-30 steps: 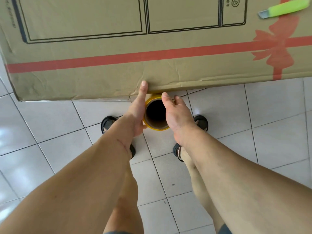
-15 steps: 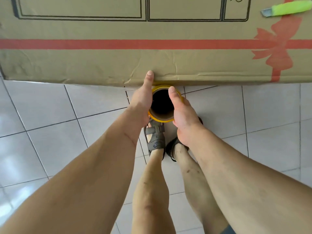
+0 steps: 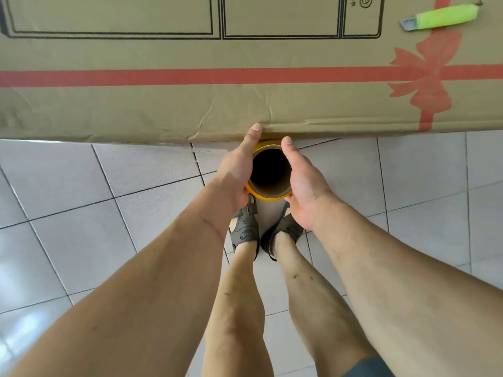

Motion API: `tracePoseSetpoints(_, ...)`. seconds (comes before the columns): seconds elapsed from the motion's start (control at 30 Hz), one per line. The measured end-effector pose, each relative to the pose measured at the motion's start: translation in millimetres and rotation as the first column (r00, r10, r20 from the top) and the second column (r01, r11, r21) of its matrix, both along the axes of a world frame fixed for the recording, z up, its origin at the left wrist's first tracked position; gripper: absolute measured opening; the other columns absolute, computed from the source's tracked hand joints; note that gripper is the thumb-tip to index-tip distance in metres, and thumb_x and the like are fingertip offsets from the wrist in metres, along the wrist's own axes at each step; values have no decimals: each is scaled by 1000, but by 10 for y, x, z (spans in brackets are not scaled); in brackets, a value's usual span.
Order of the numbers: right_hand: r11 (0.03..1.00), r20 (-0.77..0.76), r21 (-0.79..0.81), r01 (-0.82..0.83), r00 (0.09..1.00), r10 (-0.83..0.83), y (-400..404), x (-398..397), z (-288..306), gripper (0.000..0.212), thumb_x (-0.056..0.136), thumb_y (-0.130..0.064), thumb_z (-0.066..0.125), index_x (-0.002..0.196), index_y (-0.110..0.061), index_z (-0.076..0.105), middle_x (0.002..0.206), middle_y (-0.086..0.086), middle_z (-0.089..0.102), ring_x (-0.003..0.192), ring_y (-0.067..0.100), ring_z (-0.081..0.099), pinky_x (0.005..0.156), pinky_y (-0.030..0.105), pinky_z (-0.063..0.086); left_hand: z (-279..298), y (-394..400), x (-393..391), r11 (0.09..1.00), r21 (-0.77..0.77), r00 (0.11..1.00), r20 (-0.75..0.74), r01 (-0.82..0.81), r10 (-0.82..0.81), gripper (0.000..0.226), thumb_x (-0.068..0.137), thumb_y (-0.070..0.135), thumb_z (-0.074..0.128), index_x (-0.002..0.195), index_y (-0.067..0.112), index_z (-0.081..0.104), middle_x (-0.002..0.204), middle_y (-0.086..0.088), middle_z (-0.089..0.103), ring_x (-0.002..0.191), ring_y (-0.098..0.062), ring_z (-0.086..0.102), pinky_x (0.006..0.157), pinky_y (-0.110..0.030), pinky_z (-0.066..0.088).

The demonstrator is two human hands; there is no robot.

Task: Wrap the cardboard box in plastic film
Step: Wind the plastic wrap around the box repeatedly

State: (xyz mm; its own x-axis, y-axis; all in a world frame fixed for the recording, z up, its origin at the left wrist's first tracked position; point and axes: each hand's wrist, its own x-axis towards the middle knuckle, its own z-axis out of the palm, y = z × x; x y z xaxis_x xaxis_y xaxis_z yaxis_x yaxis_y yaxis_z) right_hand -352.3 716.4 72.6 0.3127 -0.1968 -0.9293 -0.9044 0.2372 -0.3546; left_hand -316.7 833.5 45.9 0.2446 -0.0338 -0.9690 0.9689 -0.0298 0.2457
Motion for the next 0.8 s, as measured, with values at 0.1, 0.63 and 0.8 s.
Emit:
tracePoseSetpoints(0.1,1000,10,-11,-29,1000,29,-17,36,6,82,69,-82,56,134,-32,56,137,-10,59,127,11,52,112,38,34,37,-6,56,990,-141,999,-49,-21,14,105,88,96,46,136,6,72,124,-19,81,111,-34,80,105,-51,62)
tracePoseSetpoints(0.63,997,-27,-74,-35,999,33,-338,77,116,63,92,-68,46,139,-26,51,127,-19,49,116,5,45,104,28,29,3,-275,90,981,-193,992,-108,39,-60,111,87,99,35,138,7,72,123,-18,82,115,-33,80,104,-47,62)
tracePoseSetpoints(0.8,993,-46,-94,-66,997,62,-534,-4,110,73,87,-72,49,145,-29,44,145,-11,48,131,11,44,109,34,30,30,-467,38,992,-100,988,-122,78,-90,136,47,118,46,136,19,74,128,-11,81,125,-35,75,113,-56,55)
